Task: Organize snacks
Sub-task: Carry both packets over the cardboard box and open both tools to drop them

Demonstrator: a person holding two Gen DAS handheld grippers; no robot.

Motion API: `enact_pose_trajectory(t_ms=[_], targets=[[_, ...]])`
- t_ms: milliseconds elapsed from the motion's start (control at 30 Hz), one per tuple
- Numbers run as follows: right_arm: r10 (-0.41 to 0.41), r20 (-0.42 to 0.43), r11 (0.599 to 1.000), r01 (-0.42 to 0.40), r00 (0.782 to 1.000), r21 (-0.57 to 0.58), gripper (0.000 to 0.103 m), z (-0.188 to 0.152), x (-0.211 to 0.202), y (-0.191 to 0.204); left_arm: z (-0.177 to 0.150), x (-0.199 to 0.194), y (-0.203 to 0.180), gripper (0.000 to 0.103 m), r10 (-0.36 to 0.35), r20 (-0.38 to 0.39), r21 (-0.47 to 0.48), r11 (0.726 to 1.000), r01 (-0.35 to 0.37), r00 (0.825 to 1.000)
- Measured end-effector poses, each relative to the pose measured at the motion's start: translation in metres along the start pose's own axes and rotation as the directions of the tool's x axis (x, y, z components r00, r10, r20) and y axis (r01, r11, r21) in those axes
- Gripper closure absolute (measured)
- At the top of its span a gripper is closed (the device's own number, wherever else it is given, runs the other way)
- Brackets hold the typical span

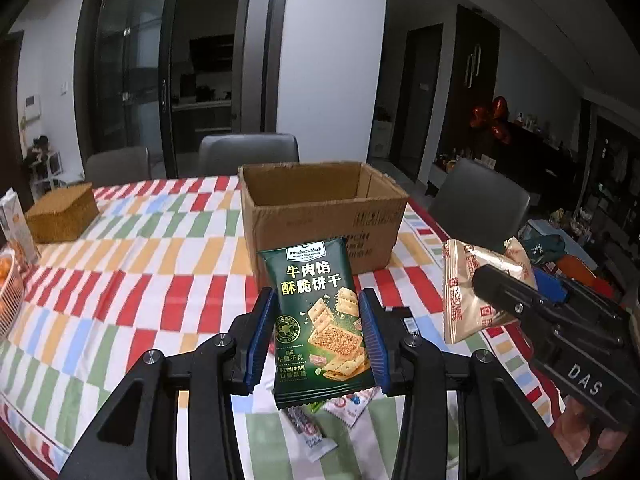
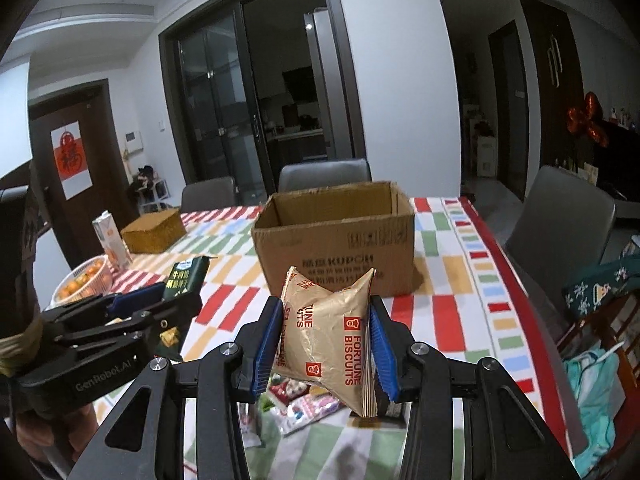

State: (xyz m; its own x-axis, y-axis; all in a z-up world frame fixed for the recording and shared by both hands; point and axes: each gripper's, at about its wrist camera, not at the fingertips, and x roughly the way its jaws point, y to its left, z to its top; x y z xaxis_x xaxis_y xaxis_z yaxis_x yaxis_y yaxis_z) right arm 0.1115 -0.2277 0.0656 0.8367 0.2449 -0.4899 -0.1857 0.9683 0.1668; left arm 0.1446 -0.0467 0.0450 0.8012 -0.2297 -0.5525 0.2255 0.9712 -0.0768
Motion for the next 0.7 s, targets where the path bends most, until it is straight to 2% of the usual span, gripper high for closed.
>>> enact_pose_trajectory(t_ms=[267,700], targets=[[0.014,0.044,1.0,-0.015,0.999,0.013,0.059,0.028,0.005,-0.009,0.032,0.005,-0.002,0.061,0.015,0.053,0.031,0.999,-0.016,0.998],[-0.005,0.051,1.0,0.005,0.999,-0.006,0.059,0.091,0.058,-0.02,0.092,0.062,0.015,0.061,0.016,0.066,0.052,0.998,-0.019,0.998]])
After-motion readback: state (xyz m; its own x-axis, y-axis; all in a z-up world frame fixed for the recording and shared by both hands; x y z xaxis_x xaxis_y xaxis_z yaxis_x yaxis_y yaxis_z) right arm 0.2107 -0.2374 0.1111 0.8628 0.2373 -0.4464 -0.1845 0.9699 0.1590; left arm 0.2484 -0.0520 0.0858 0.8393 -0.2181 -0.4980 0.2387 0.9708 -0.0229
